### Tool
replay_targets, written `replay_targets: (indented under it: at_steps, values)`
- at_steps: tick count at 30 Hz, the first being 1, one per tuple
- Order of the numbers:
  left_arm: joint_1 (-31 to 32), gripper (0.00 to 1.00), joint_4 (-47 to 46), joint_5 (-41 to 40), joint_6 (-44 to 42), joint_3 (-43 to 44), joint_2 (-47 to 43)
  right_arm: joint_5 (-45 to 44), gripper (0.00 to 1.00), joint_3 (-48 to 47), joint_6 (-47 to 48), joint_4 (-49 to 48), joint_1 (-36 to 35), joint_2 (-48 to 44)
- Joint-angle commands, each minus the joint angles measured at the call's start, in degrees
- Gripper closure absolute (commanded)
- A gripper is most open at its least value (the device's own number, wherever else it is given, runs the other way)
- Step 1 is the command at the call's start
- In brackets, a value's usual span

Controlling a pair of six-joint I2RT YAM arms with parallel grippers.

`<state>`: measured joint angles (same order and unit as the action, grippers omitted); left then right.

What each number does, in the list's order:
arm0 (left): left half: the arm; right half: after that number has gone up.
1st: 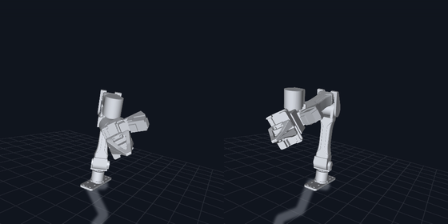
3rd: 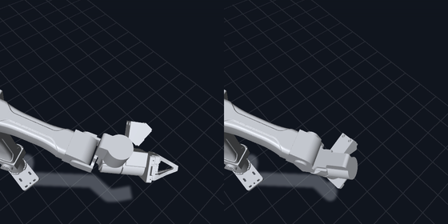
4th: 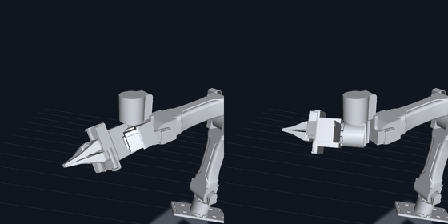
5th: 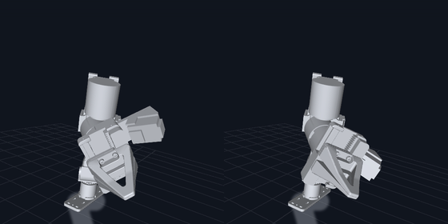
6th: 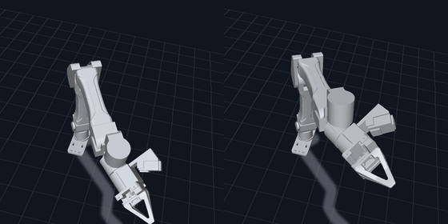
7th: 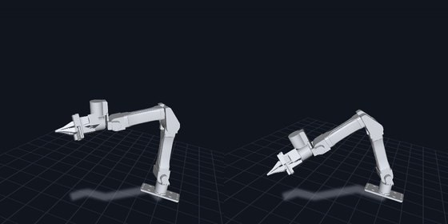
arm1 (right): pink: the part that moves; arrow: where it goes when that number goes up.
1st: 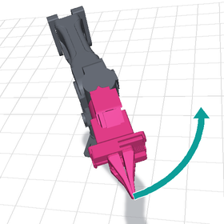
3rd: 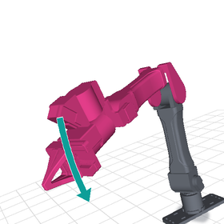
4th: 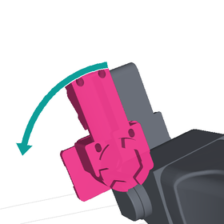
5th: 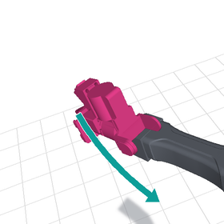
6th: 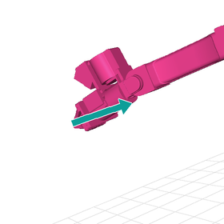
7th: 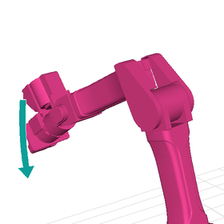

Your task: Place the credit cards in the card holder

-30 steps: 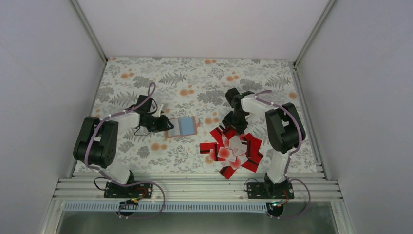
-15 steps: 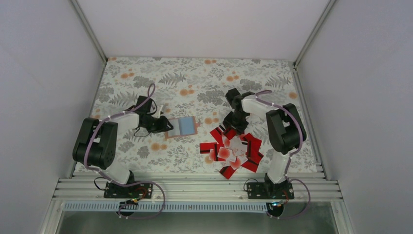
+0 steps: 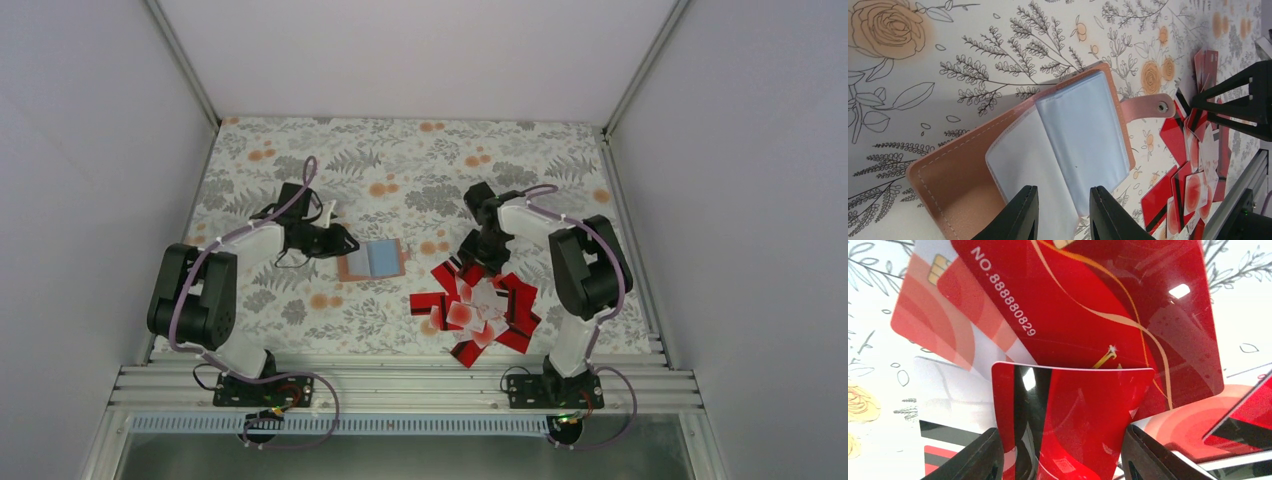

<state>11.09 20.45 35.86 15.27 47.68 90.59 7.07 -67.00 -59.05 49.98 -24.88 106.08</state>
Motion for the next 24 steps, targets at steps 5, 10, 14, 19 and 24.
replay_targets:
  at_steps: [5, 10, 14, 19, 24]
  values:
    - [0.2, 0.73, -0.45, 2.76, -1.72, 2.15, 0.76, -0.98, 0.48, -0.57, 2.87, -5.5, -1.09, -0.99]
    - [0.22, 0.73, -1.92, 3.43, -1.67, 1.89, 2.65, -0.19, 0.48, -3.57, 5.3, -5.09, -2.28, -0.41]
    - [0.29, 0.73, -2.88, 4.83, -1.77, 2.03, 3.85, -0.15, 0.48, -6.33, 6.92, -4.86, -3.04, -0.53]
    - [0.18, 0.73, -5.24, 8.41, -2.14, 1.35, 4.64, 1.91, 0.48, -9.16, 10.18, -6.09, -4.01, -0.29]
    - [0.21, 0.73, -7.56, 12.69, -2.9, 0.9, 5.27, 5.0, 0.47, -12.07, 13.57, -8.24, -5.68, 0.76]
